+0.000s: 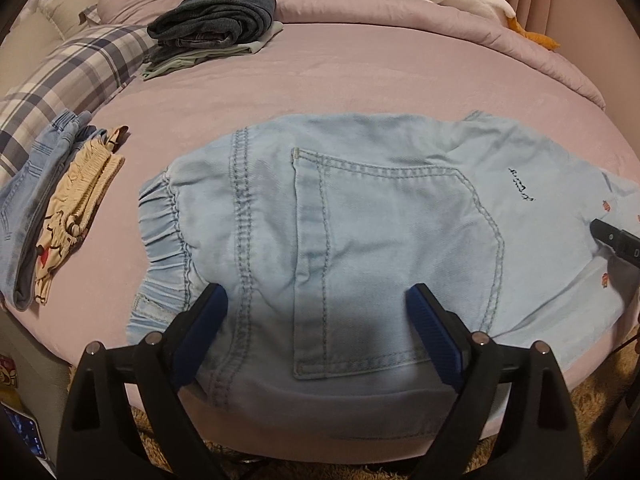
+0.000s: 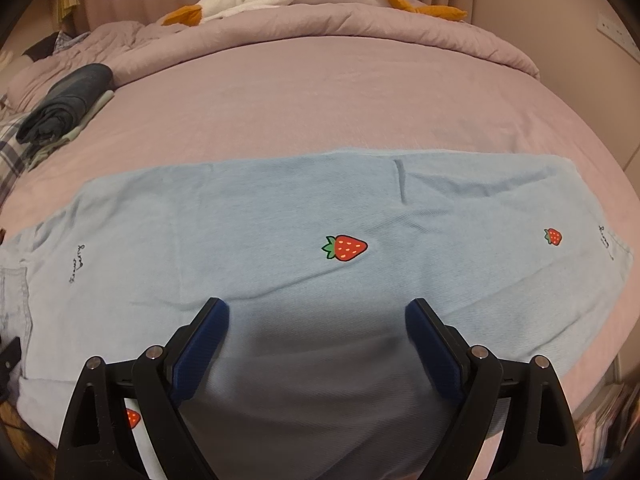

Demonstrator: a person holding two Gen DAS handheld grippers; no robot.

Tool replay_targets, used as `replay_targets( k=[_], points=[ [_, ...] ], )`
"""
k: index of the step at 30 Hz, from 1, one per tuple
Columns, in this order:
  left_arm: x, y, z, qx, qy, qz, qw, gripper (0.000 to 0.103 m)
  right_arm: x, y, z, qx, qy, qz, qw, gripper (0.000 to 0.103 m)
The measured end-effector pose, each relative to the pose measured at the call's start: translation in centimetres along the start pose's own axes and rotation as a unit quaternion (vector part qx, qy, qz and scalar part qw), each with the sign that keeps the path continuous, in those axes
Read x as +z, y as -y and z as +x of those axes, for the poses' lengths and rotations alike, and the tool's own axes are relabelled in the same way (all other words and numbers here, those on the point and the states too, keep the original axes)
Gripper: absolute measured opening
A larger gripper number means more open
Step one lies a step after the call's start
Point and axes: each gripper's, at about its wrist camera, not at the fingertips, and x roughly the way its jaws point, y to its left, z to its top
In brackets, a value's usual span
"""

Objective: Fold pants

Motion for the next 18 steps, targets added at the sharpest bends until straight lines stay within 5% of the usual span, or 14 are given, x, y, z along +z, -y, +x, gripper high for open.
replay_targets(
  k=[18],
  points=[
    [-0.11, 0.22, 0.01, 0.007, 0.001, 0.000, 1.0000, 0.092, -0.11, 0.03, -0.16, 0.001, 0.004, -0.004, 1.000, 0.091]
  ],
)
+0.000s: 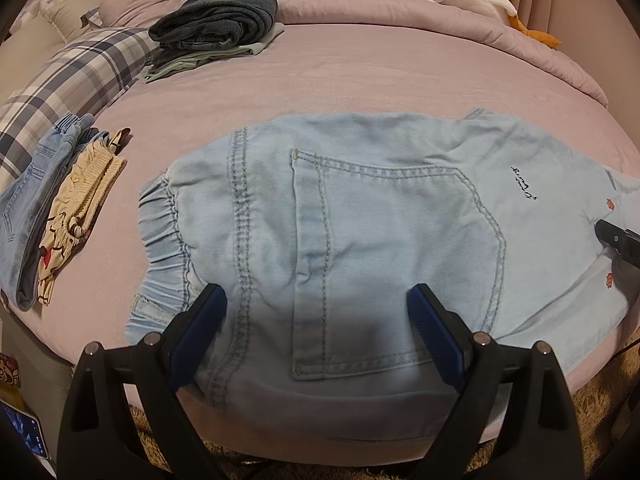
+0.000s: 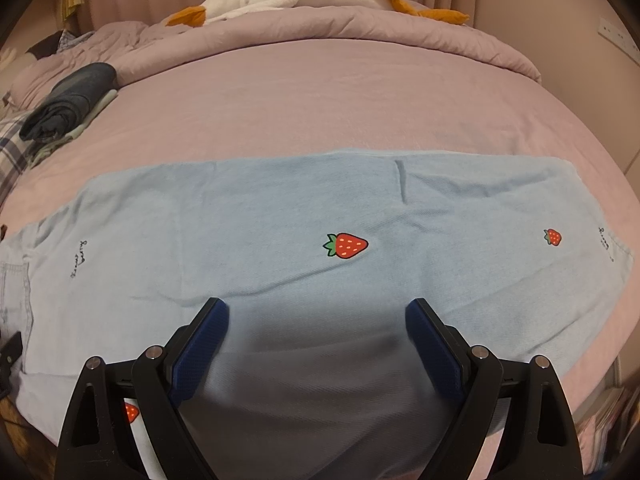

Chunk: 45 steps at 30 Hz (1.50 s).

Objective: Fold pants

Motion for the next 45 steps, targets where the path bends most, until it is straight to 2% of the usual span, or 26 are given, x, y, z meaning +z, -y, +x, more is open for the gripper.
replay_targets(
  k=[16, 18, 21, 24, 27, 30, 33, 36, 39, 41, 43, 45],
  points=[
    [0.3, -0.3, 0.0, -0.008, -0.010, -0.006, 0.9999, 0.092, 0.1, -0.1, 0.1, 0.000, -0.003, -0.002, 1.000, 0.091],
    [0.8, -0.6, -0.2, -0.016, -0.023, -0.014, 0.9995, 0.091, 0.3, 0.0, 0.0, 0.001, -0.008, -0.004, 1.000, 0.091],
    [1.3, -1.9, -1.2, -0.041, -0.028, -0.044, 0.9978, 0.083, 0.6, 0.1, -0.1, 0.007, -0.013, -0.005, 1.000, 0.091],
    [1.9, -3.6, -3.1, -0.084, -0.012, -0.075, 0.9936, 0.080, 1.0, 0.2, -0.5, 0.012, -0.023, 0.002, 1.000, 0.091],
    [3.0, -5.5, -5.2, -0.086, 0.028, -0.083, 0.9925, 0.082, 1.9, 0.1, -1.8, 0.062, -0.036, 0.023, 0.997, 0.091],
    [4.0, -7.7, -5.5, -0.079, 0.043, -0.097, 0.9913, 0.082, 3.5, -1.0, -4.2, 0.110, 0.000, 0.011, 0.994, 0.091],
    [4.7, -9.7, -3.8, -0.104, 0.020, -0.122, 0.9868, 0.082, 5.6, -3.1, -5.8, 0.150, 0.017, -0.015, 0.988, 0.091],
    [4.8, -11.0, -1.7, -0.129, -0.013, -0.146, 0.9807, 0.081, 7.2, -5.6, -6.1, 0.187, 0.013, -0.038, 0.982, 0.091],
    [4.8, -11.6, -0.8, -0.147, -0.018, -0.153, 0.9770, 0.081, 8.5, -8.3, -5.6, 0.229, 0.000, -0.060, 0.972, 0.091],
    [5.0, -12.1, 0.0, -0.186, -0.022, -0.161, 0.9689, 0.080, 9.3, -10.2, -4.8, 0.245, -0.014, -0.068, 0.967, 0.084],
    [5.2, -12.1, 0.9, -0.200, -0.038, -0.167, 0.9647, 0.078, 9.1, -11.4, -4.2, 0.264, -0.035, -0.064, 0.962, 0.071],
    [5.2, -11.8, 1.6, -0.205, -0.049, -0.163, 0.9640, 0.074, 9.0, -12.7, -3.2, 0.282, -0.058, -0.061, 0.956, 0.070]
  ],
)
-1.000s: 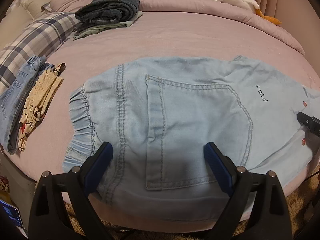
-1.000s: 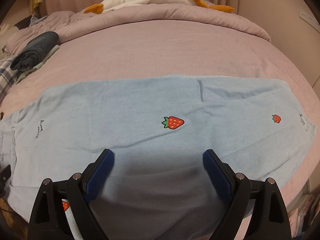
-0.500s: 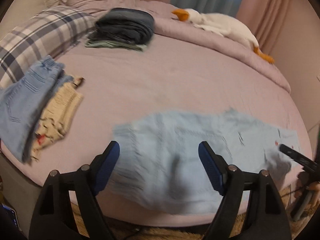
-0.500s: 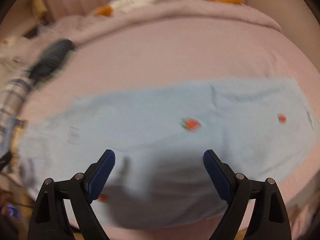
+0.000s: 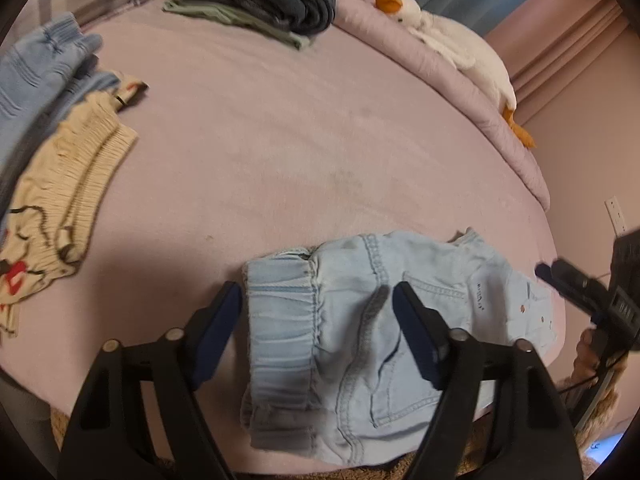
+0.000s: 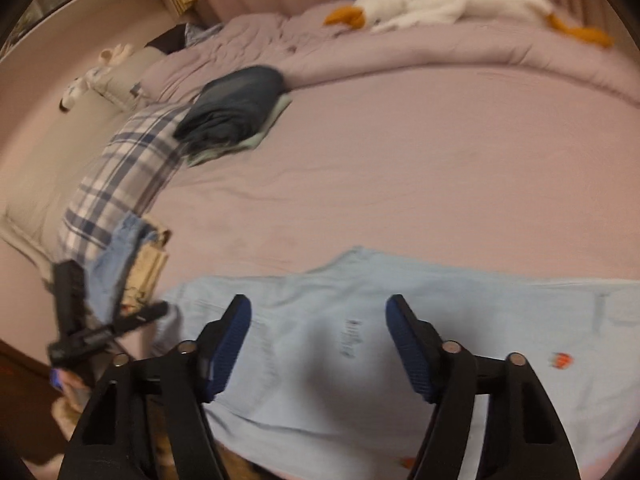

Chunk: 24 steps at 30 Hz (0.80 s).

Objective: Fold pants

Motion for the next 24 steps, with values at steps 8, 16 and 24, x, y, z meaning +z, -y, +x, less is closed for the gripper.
replay_targets(
  k=[8, 16, 24],
  points=[
    [-0.9, 0.1, 1.1, 0.017, 0.001, 0.005, 0.9998, 0.057, 1.5, 1.9, 3.7, -0.065, -0.042, 0.013, 0.997, 0.070],
    [-1.7, 0.0, -1.1, 0.033, 0.040, 0.000, 0.9987, 0.030, 1.8, 2.0, 7.3, -0.034, -0.122, -0.029, 0.992, 0.059],
    [-2.0, 0.0, -1.5, 0.043, 0.042, -0.007, 0.9982, 0.030, 2.5, 1.4, 6.6, -0.070, -0.067, -0.033, 0.995, 0.010]
  ],
)
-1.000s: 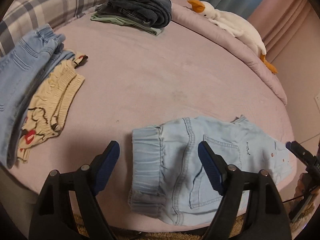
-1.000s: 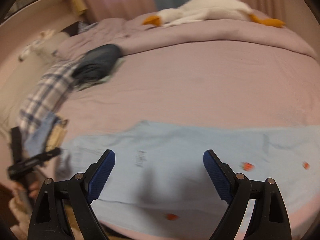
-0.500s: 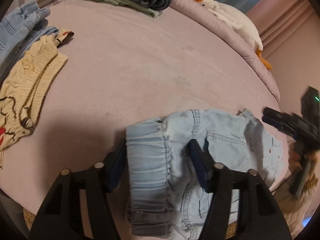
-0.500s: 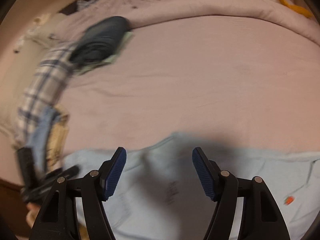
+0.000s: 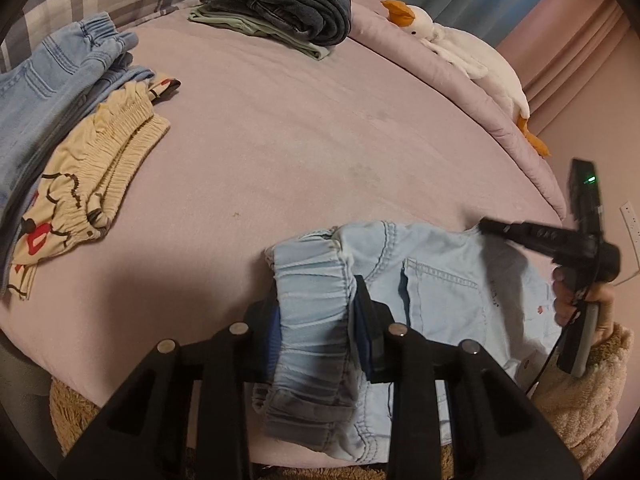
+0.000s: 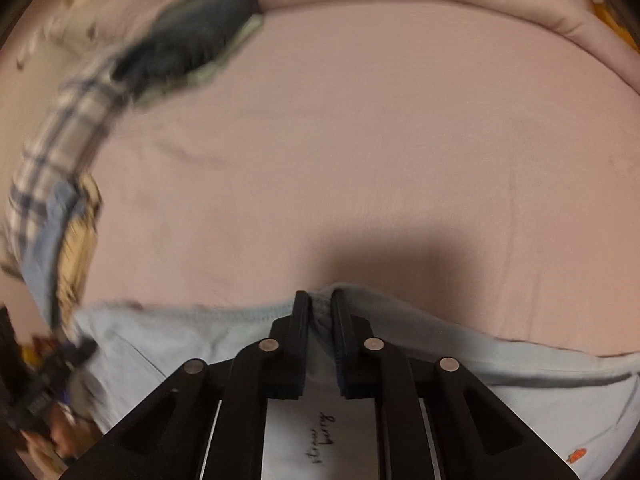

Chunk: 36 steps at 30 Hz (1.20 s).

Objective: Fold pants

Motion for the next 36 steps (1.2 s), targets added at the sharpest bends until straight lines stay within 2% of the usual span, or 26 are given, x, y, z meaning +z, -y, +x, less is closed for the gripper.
replay_targets(
  k=[3, 7, 9, 14, 18, 20, 21, 22, 23, 24, 25, 27, 29, 32, 34, 36],
  points=[
    [-0.4, -0.1, -0.1, 0.005, 0.003, 0.001, 1.0000, 0.031, 0.0, 0.0, -0.1, -0.006, 0.008, -0.001, 1.000, 0.010],
    [-0.8, -0.4, 0.2, 0.016, 0.001, 0.002, 0.9999, 0.032, -0.1, 1.4, 2.9, -0.011, -0.008, 0.017, 1.000, 0.009],
    [-0.9, -0.3, 0.4, 0.027, 0.000, 0.004, 0.9996, 0.034, -0.3, 1.5, 3.1, -0.014, 0.010, 0.014, 1.000, 0.007],
    [-1.3, -0.3, 0.6, 0.047, 0.007, -0.005, 0.9988, 0.042, -0.2, 1.1, 3.2, -0.014, 0.018, 0.013, 1.000, 0.007],
    [-1.2, 0.6, -0.2, 0.068, 0.007, 0.005, 0.9977, 0.042, 0.3, 1.7, 3.1, 0.000, 0.032, 0.019, 0.999, 0.007],
    [-0.6, 1.3, -1.3, 0.082, 0.001, 0.014, 0.9965, 0.042, 0.4, 2.2, 2.3, 0.007, 0.035, 0.032, 0.999, 0.019],
    [-0.4, 1.5, -1.8, 0.087, 0.007, 0.017, 0.9960, 0.044, 0.4, 2.5, 1.4, 0.003, 0.047, 0.037, 0.998, 0.037],
    [0.0, 1.8, -2.7, 0.094, 0.022, 0.019, 0.9952, 0.052, 0.2, 3.3, -0.3, -0.003, 0.074, 0.045, 0.996, 0.053],
    [0.4, 2.2, -3.8, 0.098, 0.046, 0.019, 0.9939, 0.063, -0.1, 3.8, -1.6, -0.004, 0.093, 0.048, 0.995, 0.058],
    [0.7, 2.5, -4.3, 0.098, 0.061, 0.018, 0.9932, 0.067, -0.4, 4.7, -3.2, -0.006, 0.112, 0.051, 0.992, 0.062],
    [1.2, 3.0, -5.0, 0.094, 0.078, 0.016, 0.9924, 0.070, -0.8, 5.7, -4.7, -0.010, 0.125, 0.057, 0.991, 0.062],
    [2.1, 4.3, -5.2, 0.077, 0.083, 0.020, 0.9934, 0.070, -1.5, 8.1, -7.1, -0.024, 0.141, 0.076, 0.987, 0.062],
    [3.0, 6.3, -4.2, 0.049, 0.077, 0.031, 0.9954, 0.070, -2.4, 11.2, -9.2, -0.047, 0.153, 0.103, 0.982, 0.065],
    [3.8, 10.6, -1.1, 0.028, 0.053, 0.067, 0.9960, 0.069, -4.4, 17.0, -12.6, -0.108, 0.187, 0.150, 0.965, 0.066],
    [4.0, 13.3, 1.1, 0.017, 0.039, 0.091, 0.9950, 0.069, -5.7, 20.8, -14.4, -0.159, 0.208, 0.198, 0.944, 0.066],
    [4.0, 15.8, 3.4, -0.005, 0.018, 0.104, 0.9944, 0.067, -7.3, 25.5, -15.8, -0.228, 0.212, 0.271, 0.911, 0.066]
  ],
)
